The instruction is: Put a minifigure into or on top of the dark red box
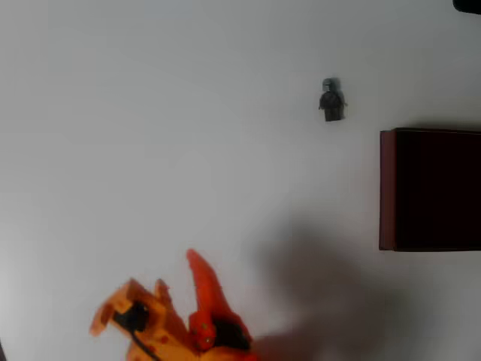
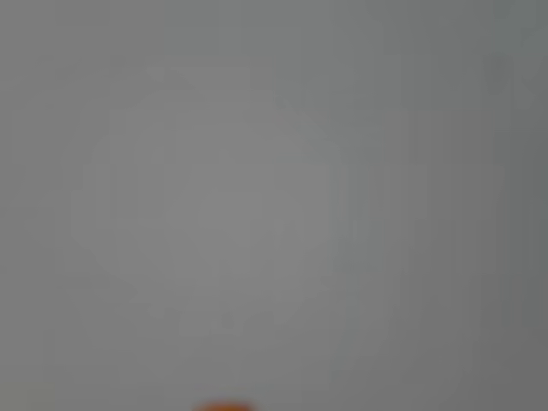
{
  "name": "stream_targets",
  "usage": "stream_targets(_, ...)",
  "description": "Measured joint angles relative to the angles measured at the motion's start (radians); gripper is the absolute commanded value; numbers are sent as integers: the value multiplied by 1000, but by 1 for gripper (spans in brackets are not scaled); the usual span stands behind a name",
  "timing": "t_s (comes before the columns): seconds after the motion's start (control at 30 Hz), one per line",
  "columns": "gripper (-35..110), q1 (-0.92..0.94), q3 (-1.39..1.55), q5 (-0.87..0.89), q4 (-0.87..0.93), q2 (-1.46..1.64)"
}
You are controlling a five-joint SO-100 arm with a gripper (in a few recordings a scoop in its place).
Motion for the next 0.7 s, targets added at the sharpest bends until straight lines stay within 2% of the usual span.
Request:
stream_targets(0.13, 24, 152, -97, 48, -49, -255)
stream_targets(0.37, 24, 379, -480, -84, -40, -907)
stream_targets(0.7, 25, 600, -807, -121, -66, -1336)
